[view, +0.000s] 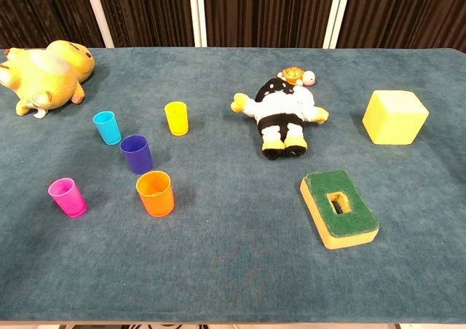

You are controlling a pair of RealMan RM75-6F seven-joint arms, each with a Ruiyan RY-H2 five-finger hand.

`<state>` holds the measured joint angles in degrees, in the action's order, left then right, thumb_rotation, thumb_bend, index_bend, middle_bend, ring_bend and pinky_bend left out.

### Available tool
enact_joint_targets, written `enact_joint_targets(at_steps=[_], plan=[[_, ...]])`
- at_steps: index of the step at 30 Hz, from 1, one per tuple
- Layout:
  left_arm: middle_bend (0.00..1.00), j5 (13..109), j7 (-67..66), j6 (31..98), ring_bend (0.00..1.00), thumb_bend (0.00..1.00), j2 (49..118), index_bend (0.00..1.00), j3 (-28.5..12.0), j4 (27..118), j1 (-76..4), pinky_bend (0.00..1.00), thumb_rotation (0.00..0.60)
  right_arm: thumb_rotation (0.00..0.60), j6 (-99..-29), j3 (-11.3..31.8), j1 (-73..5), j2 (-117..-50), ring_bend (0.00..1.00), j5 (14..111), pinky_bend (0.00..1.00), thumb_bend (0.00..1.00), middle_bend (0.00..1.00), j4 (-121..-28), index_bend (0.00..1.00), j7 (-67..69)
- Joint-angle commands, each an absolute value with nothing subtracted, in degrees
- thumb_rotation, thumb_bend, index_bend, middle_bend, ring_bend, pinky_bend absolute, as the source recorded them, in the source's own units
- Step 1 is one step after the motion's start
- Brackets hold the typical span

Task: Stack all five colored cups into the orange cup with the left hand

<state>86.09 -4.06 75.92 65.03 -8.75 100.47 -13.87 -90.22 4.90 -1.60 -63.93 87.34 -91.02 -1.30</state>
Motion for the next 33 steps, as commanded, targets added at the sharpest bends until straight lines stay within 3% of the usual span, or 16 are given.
enact_joint_targets(at_steps=[1,5,13,33], plan=[[0.06,81.6,-4.5,64.3,0.00,0.20,63.7,0.15,-12.1,100.7,-21.9,0.04,0.600,0.600,-90.1,4.9,-1.6,-64.0,0.07,87.1,0.04,0.37,0.04,-91.0,0.07,-1.4],[0.06,76.5,-7.8,55.8,0.00,0.17,63.9,0.15,-13.7,99.3,-27.3,0.04,0.600,0.600,-90.1,5.0,-1.6,-64.0,0.07,87.0,0.04,0.37,0.04,-91.0,0.07,-1.4],[0.06,70.8,-12.3,47.6,0.00,0.15,66.8,0.16,-13.8,96.2,-33.5,0.04,0.600,0.600,-90.0,5.1,-1.6,-64.0,0.07,86.9,0.04,0.37,0.04,-91.0,0.07,-1.2],[0.08,65.7,-18.7,43.8,0.00,0.16,76.0,0.26,-10.4,90.2,-39.6,0.04,0.600,0.600,-90.1,5.4,-1.5,-63.8,0.07,86.3,0.04,0.37,0.04,-90.8,0.07,-0.3]])
